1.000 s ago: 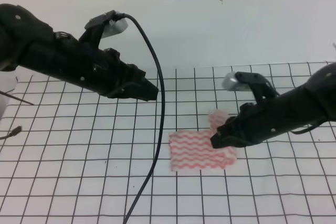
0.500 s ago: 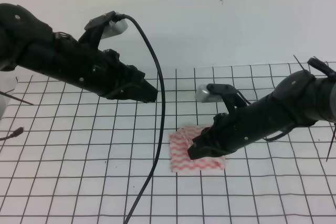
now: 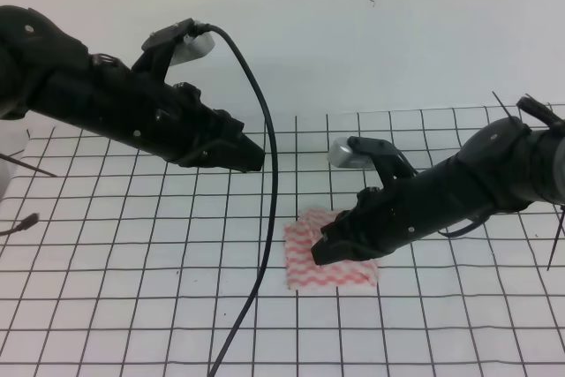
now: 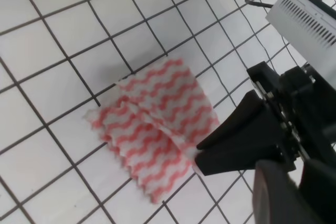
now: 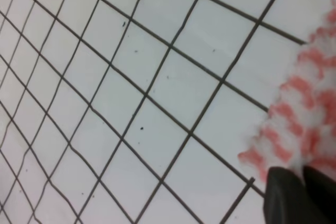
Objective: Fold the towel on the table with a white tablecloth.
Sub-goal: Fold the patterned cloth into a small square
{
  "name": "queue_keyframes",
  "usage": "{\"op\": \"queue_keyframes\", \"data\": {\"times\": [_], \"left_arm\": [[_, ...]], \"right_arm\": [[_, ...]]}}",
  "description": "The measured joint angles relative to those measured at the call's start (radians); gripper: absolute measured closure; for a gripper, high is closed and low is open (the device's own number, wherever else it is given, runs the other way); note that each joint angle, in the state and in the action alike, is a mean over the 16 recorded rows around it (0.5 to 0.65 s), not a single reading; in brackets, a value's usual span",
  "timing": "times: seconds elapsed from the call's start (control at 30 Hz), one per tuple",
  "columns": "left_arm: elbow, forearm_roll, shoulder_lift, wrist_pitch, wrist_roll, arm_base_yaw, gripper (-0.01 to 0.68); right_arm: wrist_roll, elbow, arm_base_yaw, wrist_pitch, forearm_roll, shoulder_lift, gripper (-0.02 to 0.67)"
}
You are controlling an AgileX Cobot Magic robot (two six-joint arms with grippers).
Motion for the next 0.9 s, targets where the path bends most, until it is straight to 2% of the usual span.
{"op": "queue_keyframes", "data": {"times": [0.73,0.9], "left_arm": [[0.0,0.002,-0.001,-0.001,-0.005,0.0,0.573],[0.0,0.002,-0.001,-0.001,-0.005,0.0,0.573]], "right_arm": [[-0.018,-0.002,0.01,0.015,0.043,0.028,0.623],[-0.033,-0.003,0.015,0.009,0.051,0.03,0.59]]}}
